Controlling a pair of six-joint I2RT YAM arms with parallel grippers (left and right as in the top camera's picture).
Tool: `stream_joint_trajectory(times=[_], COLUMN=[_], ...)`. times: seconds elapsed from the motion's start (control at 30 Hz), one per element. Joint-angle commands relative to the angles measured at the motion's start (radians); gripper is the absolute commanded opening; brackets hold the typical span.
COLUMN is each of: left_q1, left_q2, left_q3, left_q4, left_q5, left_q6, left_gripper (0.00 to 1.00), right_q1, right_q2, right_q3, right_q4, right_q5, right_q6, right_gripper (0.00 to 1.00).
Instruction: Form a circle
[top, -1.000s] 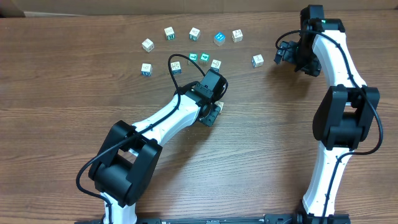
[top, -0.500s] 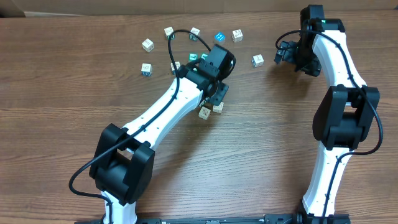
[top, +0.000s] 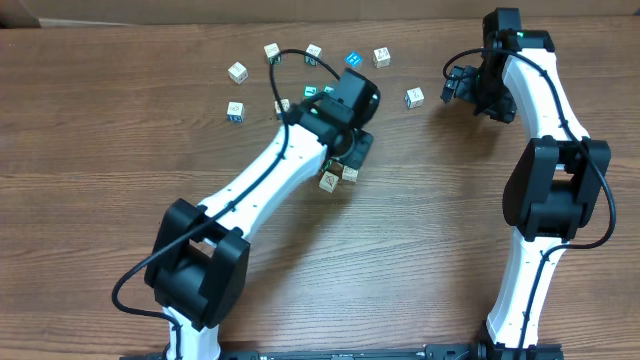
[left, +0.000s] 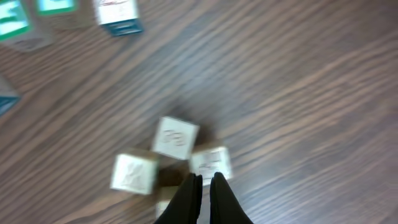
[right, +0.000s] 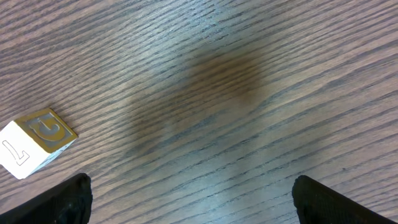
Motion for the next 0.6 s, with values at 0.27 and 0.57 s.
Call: stream_joint_trajectory(times=[0.27, 0.57], left_q1=[-0.065, -0.105], left_q2=[-0.004, 0.062], left_q3=[-0.101, -0.12], left_q4=[0.103, 0.167], left_q5=[0.021, 0.01], left_q6=[-0.12, -0.153], left_gripper=[0.04, 0.04], right_q1=[0.0, 0.0], right_q2=[-0.024, -0.024], right_q3=[0.022, 0.022], right_q4=[0.002, 0.002], right_q5=[0.002, 0.002], right_q6=[0.004, 0.004], right_gripper=[1.0, 1.0])
